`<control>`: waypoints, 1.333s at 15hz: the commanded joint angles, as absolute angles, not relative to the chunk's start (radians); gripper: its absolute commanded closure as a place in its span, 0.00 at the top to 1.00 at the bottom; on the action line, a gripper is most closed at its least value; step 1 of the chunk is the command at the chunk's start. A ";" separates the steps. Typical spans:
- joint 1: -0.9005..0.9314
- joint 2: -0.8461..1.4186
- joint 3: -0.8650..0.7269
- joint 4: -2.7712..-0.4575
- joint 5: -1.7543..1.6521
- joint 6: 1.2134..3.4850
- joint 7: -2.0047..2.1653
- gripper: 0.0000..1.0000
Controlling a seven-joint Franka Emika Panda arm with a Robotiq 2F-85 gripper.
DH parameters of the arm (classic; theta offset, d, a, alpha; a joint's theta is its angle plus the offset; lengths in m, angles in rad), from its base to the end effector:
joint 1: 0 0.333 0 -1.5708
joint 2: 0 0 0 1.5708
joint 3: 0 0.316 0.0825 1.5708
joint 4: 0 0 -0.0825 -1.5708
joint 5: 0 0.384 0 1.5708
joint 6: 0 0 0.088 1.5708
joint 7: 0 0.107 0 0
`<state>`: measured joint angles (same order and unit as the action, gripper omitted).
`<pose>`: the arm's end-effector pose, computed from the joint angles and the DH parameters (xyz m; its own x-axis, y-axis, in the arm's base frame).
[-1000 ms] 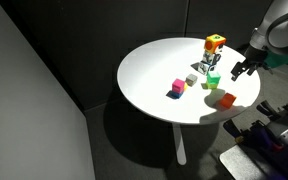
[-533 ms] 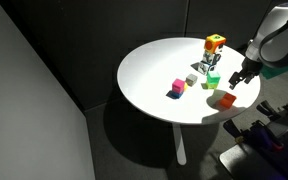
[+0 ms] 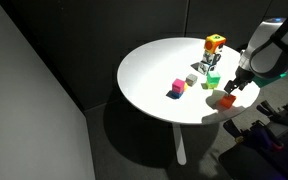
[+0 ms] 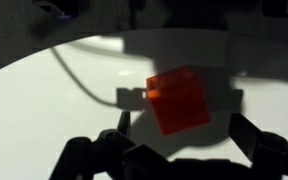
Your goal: Put the orange block on the grey block
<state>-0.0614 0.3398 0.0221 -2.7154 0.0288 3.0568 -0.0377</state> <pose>0.3862 -0.0164 0.1211 0.9995 -0.0316 0.0018 -0.0316 -0.9995 -0.0098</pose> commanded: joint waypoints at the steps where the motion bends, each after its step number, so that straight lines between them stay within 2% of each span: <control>1: -0.100 0.401 0.048 -2.665 0.020 3.082 -0.074 1.00; 17: -0.152 0.484 0.093 -2.621 0.010 3.081 -0.114 1.00; 18: -0.147 0.485 0.088 -2.620 0.011 3.078 -0.110 0.75; 19: -0.143 0.484 0.083 -2.620 0.010 3.076 -0.109 0.73; 20: -0.138 0.482 0.079 -2.619 0.010 3.071 -0.105 0.64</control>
